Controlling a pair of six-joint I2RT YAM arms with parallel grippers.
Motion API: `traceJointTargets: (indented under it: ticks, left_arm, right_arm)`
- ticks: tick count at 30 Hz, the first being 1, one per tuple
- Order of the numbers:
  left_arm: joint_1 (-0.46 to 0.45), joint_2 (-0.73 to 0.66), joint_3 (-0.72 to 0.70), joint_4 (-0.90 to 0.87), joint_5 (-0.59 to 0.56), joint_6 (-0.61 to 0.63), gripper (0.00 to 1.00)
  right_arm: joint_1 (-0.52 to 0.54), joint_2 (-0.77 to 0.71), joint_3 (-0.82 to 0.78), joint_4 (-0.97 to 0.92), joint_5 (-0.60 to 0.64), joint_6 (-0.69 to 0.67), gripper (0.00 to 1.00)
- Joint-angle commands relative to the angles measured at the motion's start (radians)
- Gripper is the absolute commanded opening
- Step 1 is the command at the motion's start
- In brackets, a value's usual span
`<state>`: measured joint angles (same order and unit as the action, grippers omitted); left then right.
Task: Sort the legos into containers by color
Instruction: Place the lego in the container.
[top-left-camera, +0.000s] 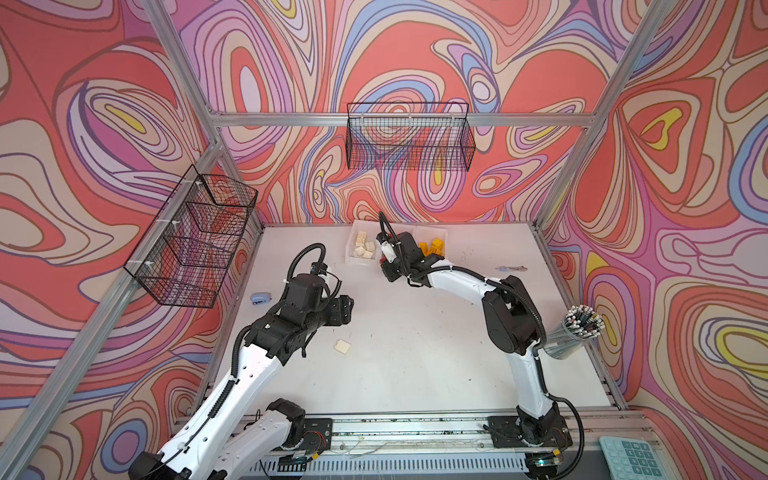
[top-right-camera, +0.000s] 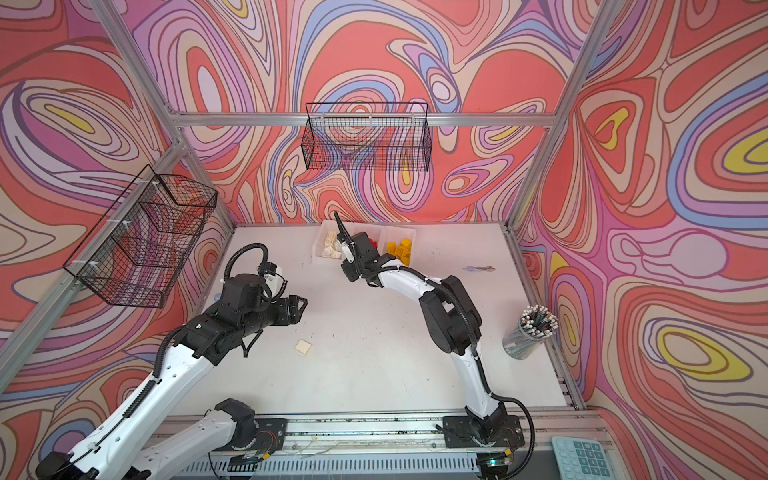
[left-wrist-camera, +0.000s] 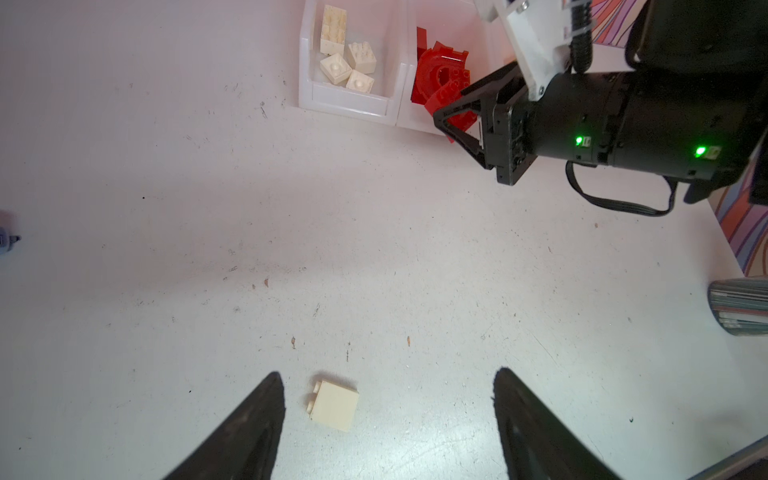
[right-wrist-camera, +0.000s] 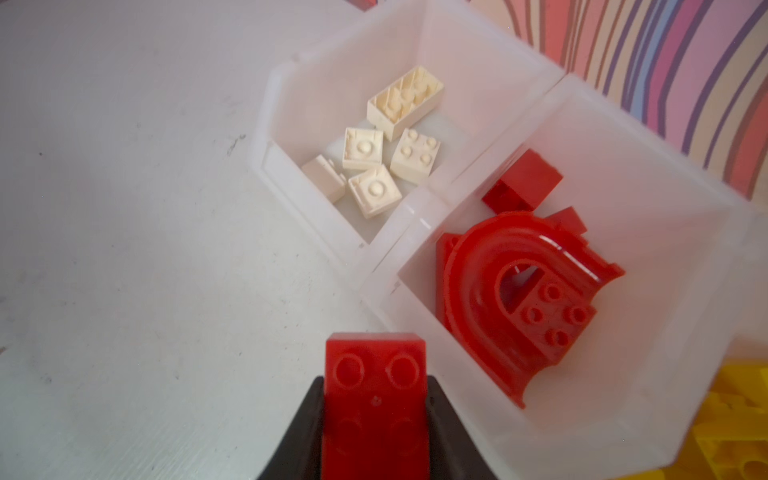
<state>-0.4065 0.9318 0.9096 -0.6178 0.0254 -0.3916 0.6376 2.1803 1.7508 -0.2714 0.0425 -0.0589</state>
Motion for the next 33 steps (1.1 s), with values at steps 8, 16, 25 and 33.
traceJointTargets:
  ticks: [8, 16, 25, 33]
  left_arm:
    - [0.003, 0.005, 0.008, -0.027, 0.022, 0.021, 0.79]
    - [0.003, 0.011, 0.008, -0.026, 0.026, 0.02, 0.79]
    - [0.002, 0.018, 0.008, -0.025, 0.028, 0.014, 0.79]
    - [0.002, 0.027, 0.006, -0.03, 0.048, -0.013, 0.79]
  right_arm:
    - [-0.114, 0.108, 0.236, -0.1, -0.027, 0.125, 0.12]
    - [-0.172, 0.276, 0.489, -0.189, -0.085, 0.137, 0.13]
    - [-0.2, 0.288, 0.489, -0.134, -0.087, 0.176, 0.36]
    - [-0.202, 0.257, 0.458, -0.128, -0.095, 0.163, 0.67]
